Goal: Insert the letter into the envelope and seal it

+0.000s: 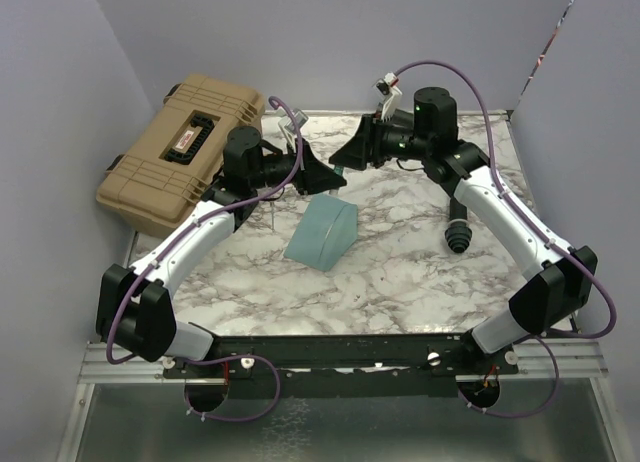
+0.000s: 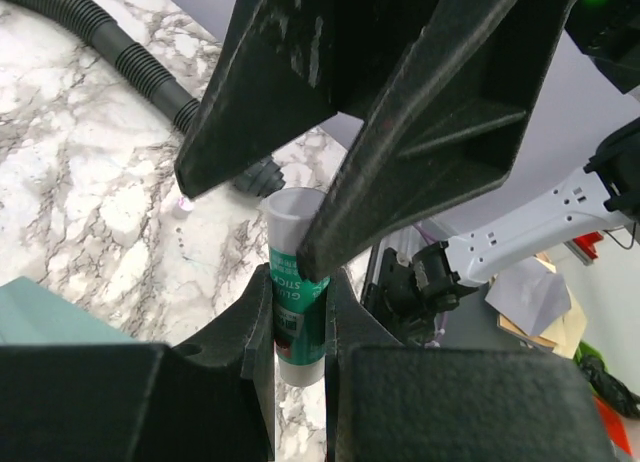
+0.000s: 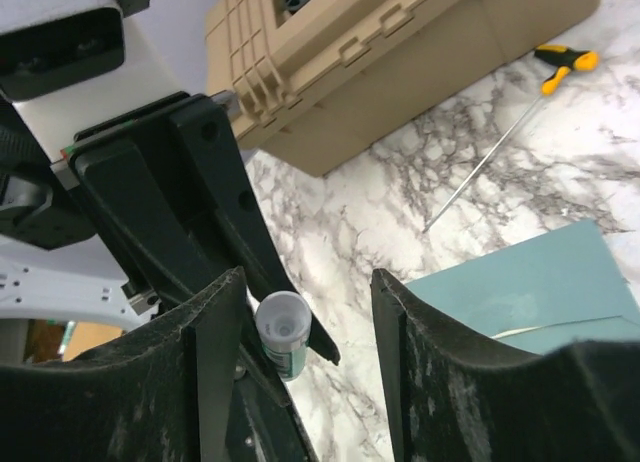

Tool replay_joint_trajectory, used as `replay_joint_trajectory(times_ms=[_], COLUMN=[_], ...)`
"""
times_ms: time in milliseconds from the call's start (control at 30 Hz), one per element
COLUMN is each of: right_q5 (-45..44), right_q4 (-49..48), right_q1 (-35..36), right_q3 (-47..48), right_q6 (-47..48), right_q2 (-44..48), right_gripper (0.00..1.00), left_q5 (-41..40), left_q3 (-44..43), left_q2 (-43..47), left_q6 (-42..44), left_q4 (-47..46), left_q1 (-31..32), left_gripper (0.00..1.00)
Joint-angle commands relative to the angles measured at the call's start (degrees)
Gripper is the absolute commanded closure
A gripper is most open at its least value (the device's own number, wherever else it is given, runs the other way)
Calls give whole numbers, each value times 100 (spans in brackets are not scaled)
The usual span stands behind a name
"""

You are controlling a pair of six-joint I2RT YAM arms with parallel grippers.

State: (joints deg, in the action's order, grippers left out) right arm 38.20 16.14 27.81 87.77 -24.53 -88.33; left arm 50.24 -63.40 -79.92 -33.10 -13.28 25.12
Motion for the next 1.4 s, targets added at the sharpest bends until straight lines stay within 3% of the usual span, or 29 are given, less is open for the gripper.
replay_joint_trajectory(times_ms=[0,233,300,567,733,800,833,1000,1067,1167,1267,1367], right_q5=[647,280,-329,-3614,-4451,-4043,-3437,-2379,-1736,61,1345,1746], right_q4=[54,-104,-2,1839,2414,1841,1503,1594,1414,968,1592,2055], right_q1=[40,55,108,581,636,614,581,448,165,-263,-303,-305], right_q3=[-135,-61,118,1542,2059,1868,1797,1943,1580,809,646,640], right_q6=[104,-351,-575,-1735,-2584,-2579,-2272,-925,-585,257,1738,2375], right_q2=[71,-26,-119,-1086,-1470,-1423,-1391,-1065,-728,-216,-29,-55], right_gripper=[52,98,100,100,100,100,98,34,28,27,25,25], left_q5=[396,420,177,-2502,-2827,-2785,-2647,-1587,-1116,-251,619,1118], left_q3=[-217,-448,-598,-574,-570,-547,-565,-661,-676,-664,-766,-764], left_q2=[-73,-366,-541,-572,-627,-676,-713,-753,-719,-646,-651,-571], left_q6=[-67,-37,115,977,1238,1292,1322,1395,1354,1105,758,584], left_q4=[-199,-642,-619,-553,-543,-442,-351,273,461,489,462,397], left_q1=[-5,133,125,173,168,168,166,130,81,22,23,19], left_gripper=[100,100,100,100,100,100,100,100,100,100,100,100])
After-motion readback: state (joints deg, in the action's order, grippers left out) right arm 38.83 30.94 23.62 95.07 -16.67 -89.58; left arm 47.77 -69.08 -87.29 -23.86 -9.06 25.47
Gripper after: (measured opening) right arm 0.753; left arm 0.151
